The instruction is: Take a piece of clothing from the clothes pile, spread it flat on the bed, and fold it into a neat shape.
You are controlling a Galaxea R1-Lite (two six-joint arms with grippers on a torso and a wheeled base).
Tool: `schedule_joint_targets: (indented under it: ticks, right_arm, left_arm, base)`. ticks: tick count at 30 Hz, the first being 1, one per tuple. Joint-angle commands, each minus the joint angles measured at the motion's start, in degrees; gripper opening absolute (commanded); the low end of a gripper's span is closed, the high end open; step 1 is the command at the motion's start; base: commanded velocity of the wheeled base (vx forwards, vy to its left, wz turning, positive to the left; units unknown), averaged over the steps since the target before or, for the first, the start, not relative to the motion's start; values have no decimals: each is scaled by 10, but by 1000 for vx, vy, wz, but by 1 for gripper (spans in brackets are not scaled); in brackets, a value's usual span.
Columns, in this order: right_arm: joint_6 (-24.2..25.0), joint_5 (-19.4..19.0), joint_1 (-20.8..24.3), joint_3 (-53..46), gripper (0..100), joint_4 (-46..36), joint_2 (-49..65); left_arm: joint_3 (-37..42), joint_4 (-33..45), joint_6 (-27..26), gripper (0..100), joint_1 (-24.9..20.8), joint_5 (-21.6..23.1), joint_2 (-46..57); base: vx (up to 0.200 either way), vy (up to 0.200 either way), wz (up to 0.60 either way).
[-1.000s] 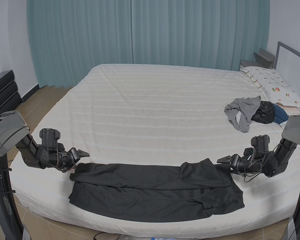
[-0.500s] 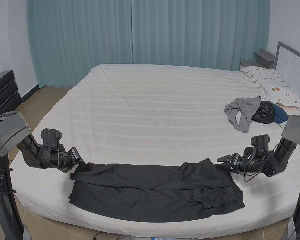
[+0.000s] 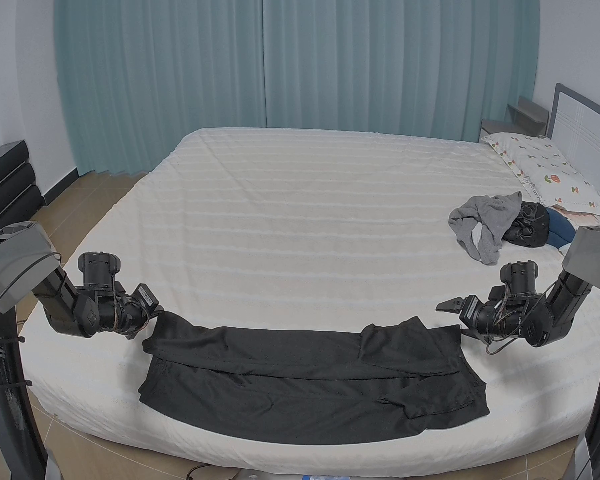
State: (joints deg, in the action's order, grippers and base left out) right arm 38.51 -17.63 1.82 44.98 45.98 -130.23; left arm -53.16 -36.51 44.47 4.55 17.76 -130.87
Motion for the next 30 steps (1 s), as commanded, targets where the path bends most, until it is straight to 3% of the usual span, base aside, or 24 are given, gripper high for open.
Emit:
schedule_joint_targets:
  ticks: [1,12,13,18,23,30]
  right_arm:
    - [1,0,6,2,100,-2,1]
    - [-1,6,17,-3,100,-4,-13]
    - [-2,6,17,-3,0,-4,-13]
    - [-5,12,17,1,0,-5,-20]
    - [-5,44,15,3,0,-5,-22]
    - [-4,55,-2,20,0,-5,-17]
  left_arm:
    - [0,0,0,0,0,0,-2]
    - [-1,0,1,0,0,0,-3]
    - [-1,0,1,0,0,0,-3]
    - [-2,1,1,0,1,0,-3]
    - [-1,1,0,0,1,0,-3]
    - [-5,-1,-2,0,0,-28,-11]
  base:
    - [0,0,0]
    - [0,0,0]
    - [0,0,0]
    - [0,0,0]
    - [0,0,0]
    - [0,0,0]
